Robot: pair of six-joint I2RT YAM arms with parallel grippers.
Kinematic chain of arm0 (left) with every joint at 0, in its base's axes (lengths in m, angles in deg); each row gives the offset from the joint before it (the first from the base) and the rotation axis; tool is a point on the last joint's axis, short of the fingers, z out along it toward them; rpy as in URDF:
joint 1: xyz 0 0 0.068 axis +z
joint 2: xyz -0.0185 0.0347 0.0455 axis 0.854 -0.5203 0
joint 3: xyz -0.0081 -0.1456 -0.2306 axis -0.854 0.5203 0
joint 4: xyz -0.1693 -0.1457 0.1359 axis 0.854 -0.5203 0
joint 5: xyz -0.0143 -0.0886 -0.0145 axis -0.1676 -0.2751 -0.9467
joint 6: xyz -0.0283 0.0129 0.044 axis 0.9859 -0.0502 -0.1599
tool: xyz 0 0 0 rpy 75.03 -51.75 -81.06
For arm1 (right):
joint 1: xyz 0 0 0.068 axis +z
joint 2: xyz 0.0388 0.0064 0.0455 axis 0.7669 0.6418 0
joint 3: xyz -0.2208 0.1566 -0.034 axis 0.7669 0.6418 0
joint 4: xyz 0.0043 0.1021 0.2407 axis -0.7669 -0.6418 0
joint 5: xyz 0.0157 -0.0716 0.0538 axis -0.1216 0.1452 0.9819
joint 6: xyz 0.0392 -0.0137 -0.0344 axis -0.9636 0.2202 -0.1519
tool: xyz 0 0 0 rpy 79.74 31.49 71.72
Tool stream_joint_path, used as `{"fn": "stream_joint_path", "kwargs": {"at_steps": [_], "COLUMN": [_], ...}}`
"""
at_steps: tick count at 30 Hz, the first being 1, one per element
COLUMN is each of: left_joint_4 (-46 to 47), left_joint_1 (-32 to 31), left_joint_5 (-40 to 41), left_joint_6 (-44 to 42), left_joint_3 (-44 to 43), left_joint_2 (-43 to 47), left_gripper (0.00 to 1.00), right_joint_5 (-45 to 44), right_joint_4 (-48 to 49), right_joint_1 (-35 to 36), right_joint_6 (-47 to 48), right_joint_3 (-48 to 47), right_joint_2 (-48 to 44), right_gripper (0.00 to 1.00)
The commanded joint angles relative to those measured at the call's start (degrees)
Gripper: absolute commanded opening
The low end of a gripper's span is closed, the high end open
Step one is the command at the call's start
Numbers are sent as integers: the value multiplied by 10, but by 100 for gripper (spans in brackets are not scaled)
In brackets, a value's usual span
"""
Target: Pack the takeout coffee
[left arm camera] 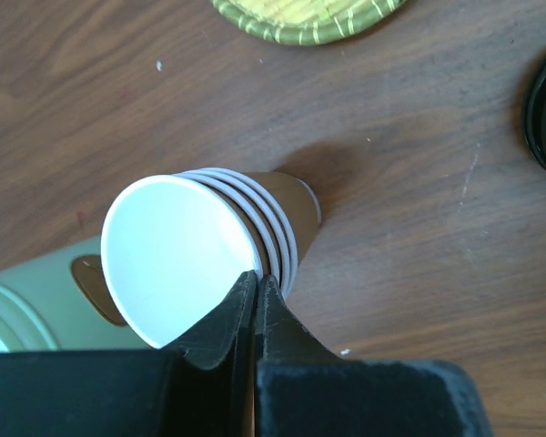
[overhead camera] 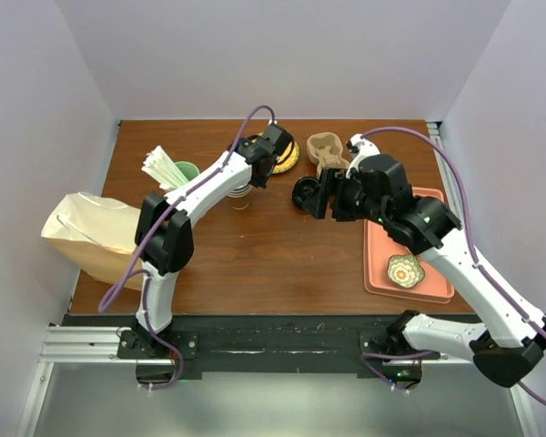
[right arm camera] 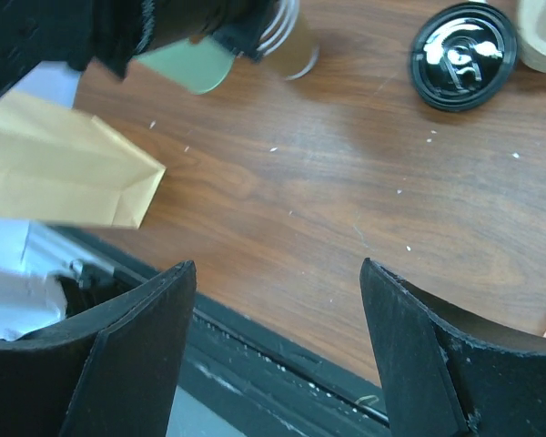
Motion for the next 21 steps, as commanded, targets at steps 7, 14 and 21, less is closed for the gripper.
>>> {"fn": "stream_joint_path", "kwargs": {"at_steps": [7, 14, 21], "left_joint_4": [23, 55, 38], "left_joint_1": [20, 19, 20], "left_joint_5": [-64, -72, 5], "left_joint_6": [55, 39, 28], "left_joint_3": [31, 86, 64], "left_joint_2": [50, 89, 92], "left_gripper": [0, 0, 0], "right_joint_5": [-24, 153, 273], "right_joint_4": [158, 332, 374], "right_joint_1": [-52, -154, -167], "right_joint_6": [-128, -169, -150], "right_joint_3": [3, 49, -31], "right_joint_2": [119, 215, 362], "right_gripper": [75, 73, 73]}}
